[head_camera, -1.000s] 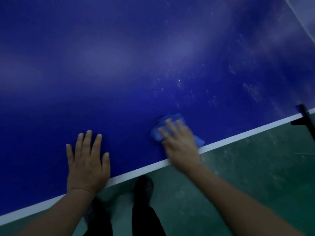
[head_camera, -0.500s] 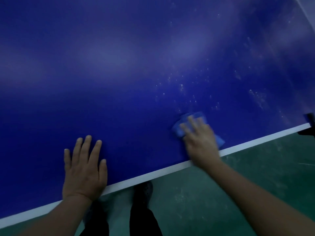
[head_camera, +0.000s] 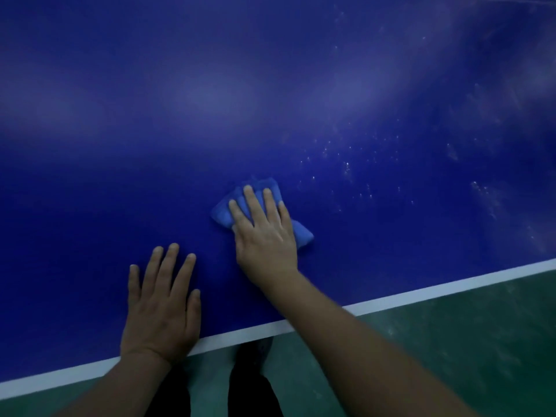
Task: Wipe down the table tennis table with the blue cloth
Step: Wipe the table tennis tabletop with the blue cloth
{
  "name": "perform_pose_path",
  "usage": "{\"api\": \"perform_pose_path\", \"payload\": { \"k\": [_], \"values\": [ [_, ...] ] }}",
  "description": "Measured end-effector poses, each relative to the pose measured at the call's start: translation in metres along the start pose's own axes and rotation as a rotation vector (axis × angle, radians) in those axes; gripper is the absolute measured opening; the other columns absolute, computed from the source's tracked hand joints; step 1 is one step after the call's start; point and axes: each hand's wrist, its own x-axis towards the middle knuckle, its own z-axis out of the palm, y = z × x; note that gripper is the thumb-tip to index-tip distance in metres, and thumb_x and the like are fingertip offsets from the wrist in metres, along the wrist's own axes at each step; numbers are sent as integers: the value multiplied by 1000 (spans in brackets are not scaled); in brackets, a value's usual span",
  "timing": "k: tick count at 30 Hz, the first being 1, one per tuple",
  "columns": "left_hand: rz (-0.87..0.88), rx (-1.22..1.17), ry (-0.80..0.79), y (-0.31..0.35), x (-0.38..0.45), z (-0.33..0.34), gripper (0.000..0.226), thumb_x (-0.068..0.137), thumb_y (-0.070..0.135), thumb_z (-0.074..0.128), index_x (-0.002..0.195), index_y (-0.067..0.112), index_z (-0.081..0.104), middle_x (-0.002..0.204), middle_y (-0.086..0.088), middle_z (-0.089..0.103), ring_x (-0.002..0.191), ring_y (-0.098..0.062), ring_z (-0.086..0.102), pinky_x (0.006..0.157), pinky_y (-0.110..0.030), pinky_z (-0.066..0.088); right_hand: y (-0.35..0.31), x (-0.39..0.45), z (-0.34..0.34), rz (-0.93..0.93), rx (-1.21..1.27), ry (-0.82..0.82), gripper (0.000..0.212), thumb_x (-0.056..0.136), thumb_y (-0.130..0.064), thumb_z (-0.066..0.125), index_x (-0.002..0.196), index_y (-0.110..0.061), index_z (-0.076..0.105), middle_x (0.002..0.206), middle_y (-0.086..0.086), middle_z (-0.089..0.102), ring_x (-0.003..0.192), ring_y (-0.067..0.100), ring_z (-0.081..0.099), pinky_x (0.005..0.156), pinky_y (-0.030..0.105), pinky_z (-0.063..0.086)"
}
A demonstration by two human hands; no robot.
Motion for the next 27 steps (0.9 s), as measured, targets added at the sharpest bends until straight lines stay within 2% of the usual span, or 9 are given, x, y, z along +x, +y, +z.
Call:
{"api": "perform_pose_path", "payload": {
  "k": [2,6,9,11,15,17,20,23,27],
  "values": [
    [3,0,-6,-1,0,1,63,93,38,29,144,7,47,157,-17,32,148,-34,21,118,-61,9,53,10,-12,64,-56,8,51,95,-27,46,146,-23,49,160,9,34,146,40,29,117,53,22],
    [8,-4,-17,-2,1,1,63,93,39,30,145,8,45,158,-16,30,149,-31,17,120,-56,4,219,-33,-64,726,-196,81,57,96,-29,28,150,-16,41,161,19,27,142,46,30,112,54,27],
    [13,-7,-18,-1,0,1,63,93,39,29,145,7,45,159,-16,29,150,-30,15,120,-55,2,240,-54,-82,1049,-120,164,50,105,-28,32,153,-15,39,163,17,22,146,43,22,115,55,22],
    [7,-5,-20,-1,0,0,64,93,39,29,145,6,45,159,-16,29,149,-30,16,120,-56,3,192,-47,-69,925,-132,176,49,103,-24,35,150,-13,44,161,20,26,145,45,26,114,53,24],
    [-3,-10,-16,2,1,0,64,93,39,28,145,6,46,158,-17,30,149,-33,18,119,-61,8,66,-67,-21,78,-97,-32,50,96,-28,41,145,-22,49,160,11,33,146,39,29,117,53,24],
    [3,-13,-13,1,2,-1,64,93,39,28,145,6,46,158,-18,31,149,-34,19,119,-61,8,71,-83,-21,-170,-90,-91,48,98,-31,47,145,-28,48,160,4,34,147,36,28,117,52,24],
    [2,-15,-19,0,1,0,64,93,39,28,145,6,45,158,-17,30,150,-32,17,120,-58,5,159,-79,-45,219,-167,14,49,92,-23,49,140,-17,57,154,16,41,139,47,38,104,58,40],
    [0,-7,-27,0,2,0,64,93,40,28,146,7,45,159,-17,29,150,-31,16,120,-56,2,224,-75,-71,757,-162,34,55,99,-32,32,149,-16,46,160,15,30,145,43,28,109,59,31],
    [-9,21,-40,-1,2,0,64,93,39,28,147,8,43,160,-16,28,150,-31,15,120,-58,5,178,-48,-57,753,-148,100,52,100,-30,33,149,-17,46,160,14,31,145,42,28,113,60,27]
  ]
}}
